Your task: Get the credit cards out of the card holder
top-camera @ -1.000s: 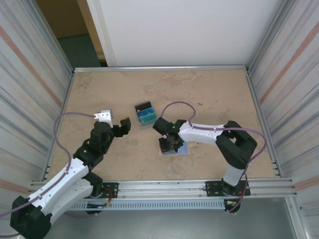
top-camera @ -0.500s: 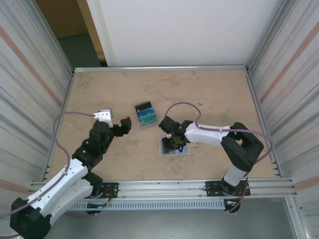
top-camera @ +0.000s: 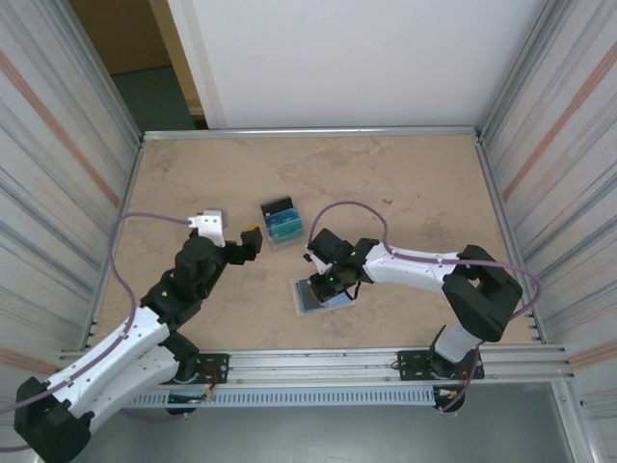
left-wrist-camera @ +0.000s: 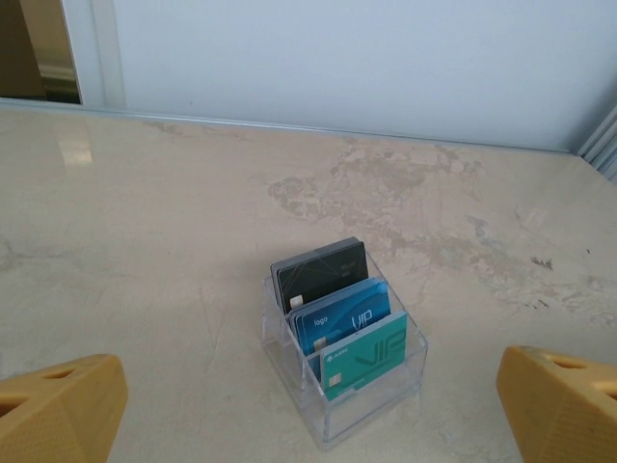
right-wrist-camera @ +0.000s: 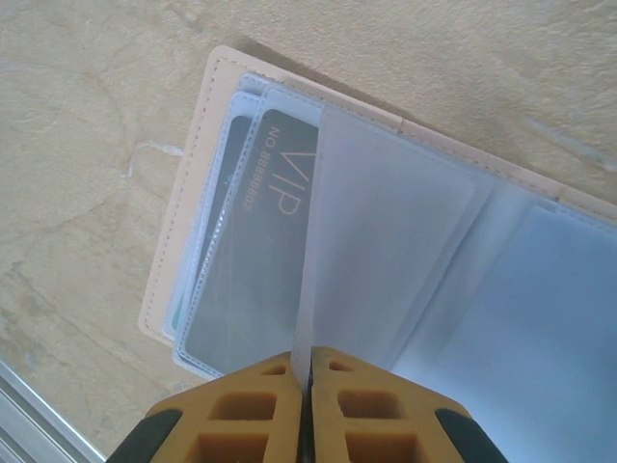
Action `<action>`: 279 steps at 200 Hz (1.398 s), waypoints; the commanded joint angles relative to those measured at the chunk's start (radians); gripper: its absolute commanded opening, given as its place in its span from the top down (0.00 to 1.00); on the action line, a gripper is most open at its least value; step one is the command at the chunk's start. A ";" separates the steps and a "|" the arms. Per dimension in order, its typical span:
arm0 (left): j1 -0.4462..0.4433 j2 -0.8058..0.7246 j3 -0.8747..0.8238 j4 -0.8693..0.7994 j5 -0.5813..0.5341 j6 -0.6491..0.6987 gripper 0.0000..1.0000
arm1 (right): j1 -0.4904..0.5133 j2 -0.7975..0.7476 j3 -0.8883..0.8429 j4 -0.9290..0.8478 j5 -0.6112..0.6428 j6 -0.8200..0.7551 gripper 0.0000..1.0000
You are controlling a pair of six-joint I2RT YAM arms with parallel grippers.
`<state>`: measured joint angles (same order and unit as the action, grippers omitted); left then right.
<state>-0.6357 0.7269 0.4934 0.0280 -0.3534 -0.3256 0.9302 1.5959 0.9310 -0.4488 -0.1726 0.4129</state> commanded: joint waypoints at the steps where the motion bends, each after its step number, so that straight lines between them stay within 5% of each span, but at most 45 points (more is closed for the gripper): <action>1: -0.011 0.009 0.043 0.016 -0.030 0.037 0.01 | -0.014 -0.026 -0.019 -0.030 0.045 0.007 0.88; 112: -0.110 0.102 0.113 -0.087 -0.114 0.111 0.01 | -0.085 -0.075 -0.081 -0.064 0.136 0.112 0.80; 221: -0.343 0.362 0.156 -0.191 -0.244 0.144 0.01 | -0.179 -0.178 -0.135 -0.142 0.194 0.231 0.81; 279: -0.395 0.546 0.170 -0.163 -0.185 0.031 0.01 | -0.229 -0.287 -0.141 -0.056 0.029 0.252 0.81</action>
<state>-1.0279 1.2415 0.6502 -0.1455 -0.5591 -0.2234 0.7208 1.3579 0.7994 -0.5465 -0.0410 0.6281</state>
